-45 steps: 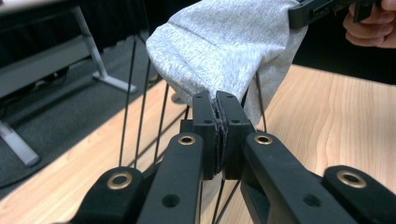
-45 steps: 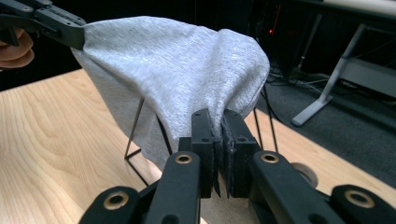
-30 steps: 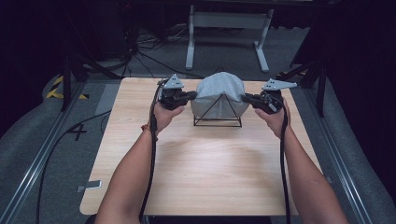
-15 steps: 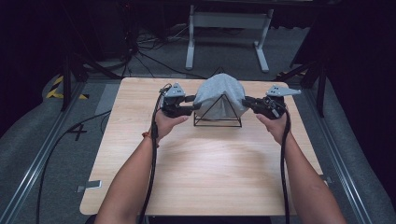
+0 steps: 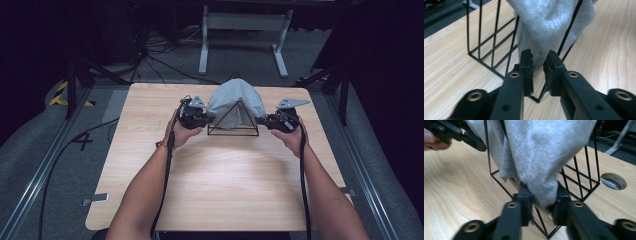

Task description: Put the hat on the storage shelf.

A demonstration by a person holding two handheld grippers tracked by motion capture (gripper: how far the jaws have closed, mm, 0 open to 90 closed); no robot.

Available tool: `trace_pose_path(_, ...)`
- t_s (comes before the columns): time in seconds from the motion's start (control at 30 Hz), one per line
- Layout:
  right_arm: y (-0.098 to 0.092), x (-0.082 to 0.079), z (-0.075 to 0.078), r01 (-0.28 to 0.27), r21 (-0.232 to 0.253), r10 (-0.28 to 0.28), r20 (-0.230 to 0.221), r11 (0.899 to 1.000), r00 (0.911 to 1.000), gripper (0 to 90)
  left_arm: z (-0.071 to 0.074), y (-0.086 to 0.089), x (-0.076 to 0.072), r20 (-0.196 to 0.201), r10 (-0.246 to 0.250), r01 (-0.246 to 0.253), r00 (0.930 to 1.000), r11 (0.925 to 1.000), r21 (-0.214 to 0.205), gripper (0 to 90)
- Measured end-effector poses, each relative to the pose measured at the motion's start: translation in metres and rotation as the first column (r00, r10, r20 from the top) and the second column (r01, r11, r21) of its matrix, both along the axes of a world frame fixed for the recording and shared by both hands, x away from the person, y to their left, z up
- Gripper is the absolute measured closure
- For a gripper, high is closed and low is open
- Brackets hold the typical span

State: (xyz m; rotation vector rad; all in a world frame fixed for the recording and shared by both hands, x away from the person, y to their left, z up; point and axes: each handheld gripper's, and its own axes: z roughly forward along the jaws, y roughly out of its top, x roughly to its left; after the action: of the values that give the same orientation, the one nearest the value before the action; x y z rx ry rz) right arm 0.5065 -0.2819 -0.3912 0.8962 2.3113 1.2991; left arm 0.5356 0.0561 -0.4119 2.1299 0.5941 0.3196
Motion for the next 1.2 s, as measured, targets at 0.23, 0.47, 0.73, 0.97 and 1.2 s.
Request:
trace_pose_path(0.23,0.005,0.0,-0.005,0.032,-0.06,-0.031,0.019,0.998,0.9993,85.1,-0.001,-0.004,0.002,0.012,0.017,-0.018,0.9998,0.9975,0.068,87.8)
trace_pose_path(0.47,0.005,0.004,-0.014,0.076,-0.081,-0.076,0.003,0.994,0.9971,85.7,-0.009,-0.006,0.001,0.003,0.029,-0.029,0.9996,0.9938,0.108,88.0)
trace_pose_path(0.73,0.006,0.0,-0.013,0.074,-0.058,-0.072,0.027,0.996,0.997,84.9,-0.017,-0.004,-0.001,0.021,0.029,-0.031,0.9994,0.9893,0.143,88.0)
trace_pose_path(0.97,0.008,-0.002,-0.011,0.043,-0.072,-0.043,0.008,0.996,0.999,84.8,-0.026,-0.015,0.001,-0.016,0.001,0.003,0.9999,0.9754,0.221,88.0)
trace_pose_path(1.2,0.011,0.002,-0.016,0.057,-0.106,-0.057,0.002,0.993,0.9984,85.6,-0.03,-0.016,0.003,-0.021,0.045,-0.04,0.9988,0.9831,0.179,87.8)
